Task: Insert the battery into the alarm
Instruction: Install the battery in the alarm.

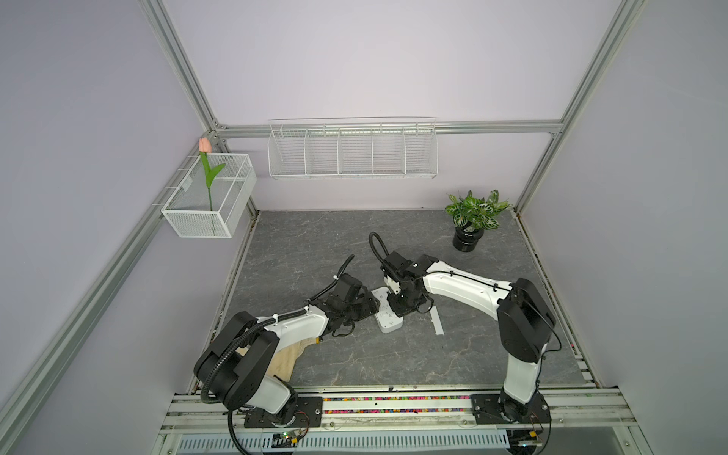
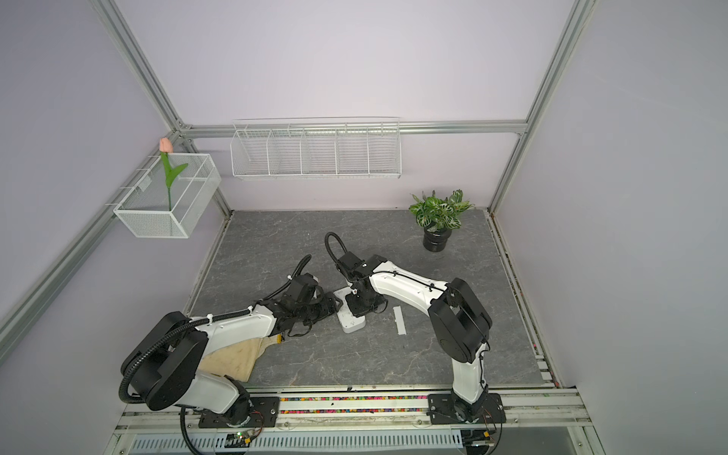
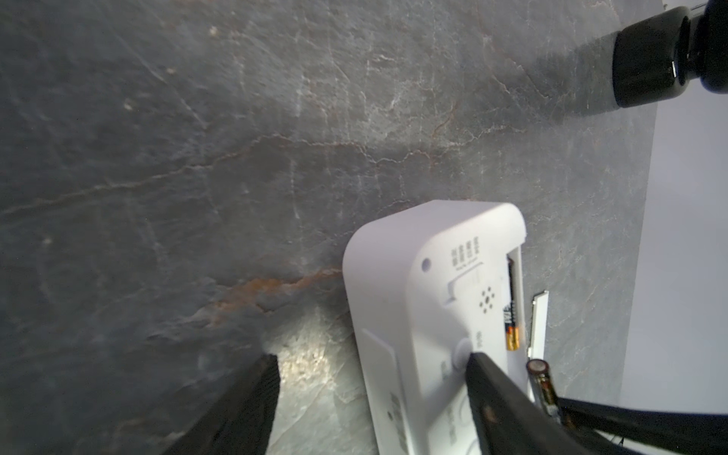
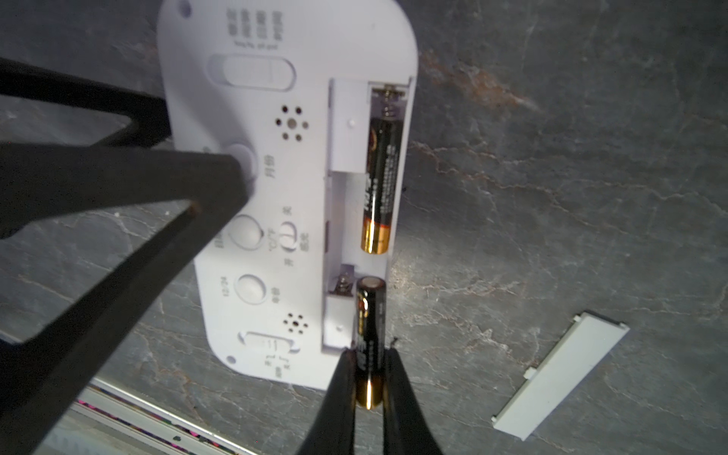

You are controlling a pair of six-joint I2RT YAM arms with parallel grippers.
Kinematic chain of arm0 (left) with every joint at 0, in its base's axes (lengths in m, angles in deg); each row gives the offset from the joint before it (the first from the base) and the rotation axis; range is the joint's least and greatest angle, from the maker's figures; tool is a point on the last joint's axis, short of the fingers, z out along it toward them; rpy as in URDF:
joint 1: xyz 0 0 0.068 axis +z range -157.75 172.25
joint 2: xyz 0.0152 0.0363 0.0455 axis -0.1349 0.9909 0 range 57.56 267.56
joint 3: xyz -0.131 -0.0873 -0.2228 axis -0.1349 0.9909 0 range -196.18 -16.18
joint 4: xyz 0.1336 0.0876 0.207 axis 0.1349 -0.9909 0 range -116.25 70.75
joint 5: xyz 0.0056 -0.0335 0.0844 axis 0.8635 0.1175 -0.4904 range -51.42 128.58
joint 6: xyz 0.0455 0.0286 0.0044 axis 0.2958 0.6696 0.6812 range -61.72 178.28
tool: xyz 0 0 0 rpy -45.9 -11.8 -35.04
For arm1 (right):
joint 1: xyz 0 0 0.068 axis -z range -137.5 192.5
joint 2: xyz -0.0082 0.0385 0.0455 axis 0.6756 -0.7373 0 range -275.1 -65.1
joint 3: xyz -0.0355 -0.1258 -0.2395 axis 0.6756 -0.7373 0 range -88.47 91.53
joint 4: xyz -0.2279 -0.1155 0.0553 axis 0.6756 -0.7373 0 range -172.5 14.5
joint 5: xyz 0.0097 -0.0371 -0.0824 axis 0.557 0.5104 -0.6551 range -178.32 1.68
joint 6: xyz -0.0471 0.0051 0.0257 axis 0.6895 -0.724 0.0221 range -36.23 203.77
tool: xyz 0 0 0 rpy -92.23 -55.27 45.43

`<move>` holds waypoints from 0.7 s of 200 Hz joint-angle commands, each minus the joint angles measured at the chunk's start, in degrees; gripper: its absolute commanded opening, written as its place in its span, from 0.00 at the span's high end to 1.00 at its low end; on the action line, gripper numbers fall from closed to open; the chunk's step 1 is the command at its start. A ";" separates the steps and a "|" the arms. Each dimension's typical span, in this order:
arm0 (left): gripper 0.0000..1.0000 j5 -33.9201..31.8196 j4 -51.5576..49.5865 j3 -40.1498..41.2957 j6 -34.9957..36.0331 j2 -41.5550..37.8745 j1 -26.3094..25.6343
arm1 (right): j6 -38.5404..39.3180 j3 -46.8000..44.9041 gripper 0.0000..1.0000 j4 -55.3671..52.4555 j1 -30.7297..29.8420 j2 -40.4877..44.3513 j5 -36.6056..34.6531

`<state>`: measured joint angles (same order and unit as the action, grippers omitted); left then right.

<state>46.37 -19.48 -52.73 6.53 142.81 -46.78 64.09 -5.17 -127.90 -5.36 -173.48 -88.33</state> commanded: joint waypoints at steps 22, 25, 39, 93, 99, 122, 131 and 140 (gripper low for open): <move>0.24 -0.60 0.25 -1.50 0.99 0.77 -0.37 | 0.07 1.66 0.86 -2.00 -0.30 -1.30 -0.97; 0.24 -0.59 0.27 -1.45 1.03 0.79 -0.35 | 0.08 1.68 0.85 -2.00 -0.31 -1.35 -0.88; 0.24 -0.58 0.32 -1.41 1.02 0.84 -0.39 | -0.02 1.86 0.85 -2.00 -0.45 -1.68 -0.25; 0.24 -0.65 0.47 -1.41 1.06 0.87 -0.40 | -0.15 2.56 0.84 -4.37 -0.97 -2.62 -0.55; 0.24 -0.67 0.41 -1.41 1.10 0.79 -0.40 | -0.09 2.57 0.84 -4.48 -1.01 -2.71 -0.63; 0.24 -0.70 0.32 -1.41 1.12 0.78 -0.42 | -0.09 2.65 0.84 -4.38 -1.04 -3.13 -0.74; 0.24 -0.76 0.32 -1.41 1.12 0.71 -0.44 | -0.09 2.81 0.83 -4.43 -1.01 -3.24 -0.83; 0.24 -0.74 0.36 -1.32 1.11 0.71 -0.44 | -0.09 2.83 0.82 -4.39 -1.01 -3.45 -0.98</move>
<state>46.35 -19.30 -52.73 6.64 142.88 -46.82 64.09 -3.29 -130.70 -6.03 -175.62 -88.57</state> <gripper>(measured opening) 0.763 0.168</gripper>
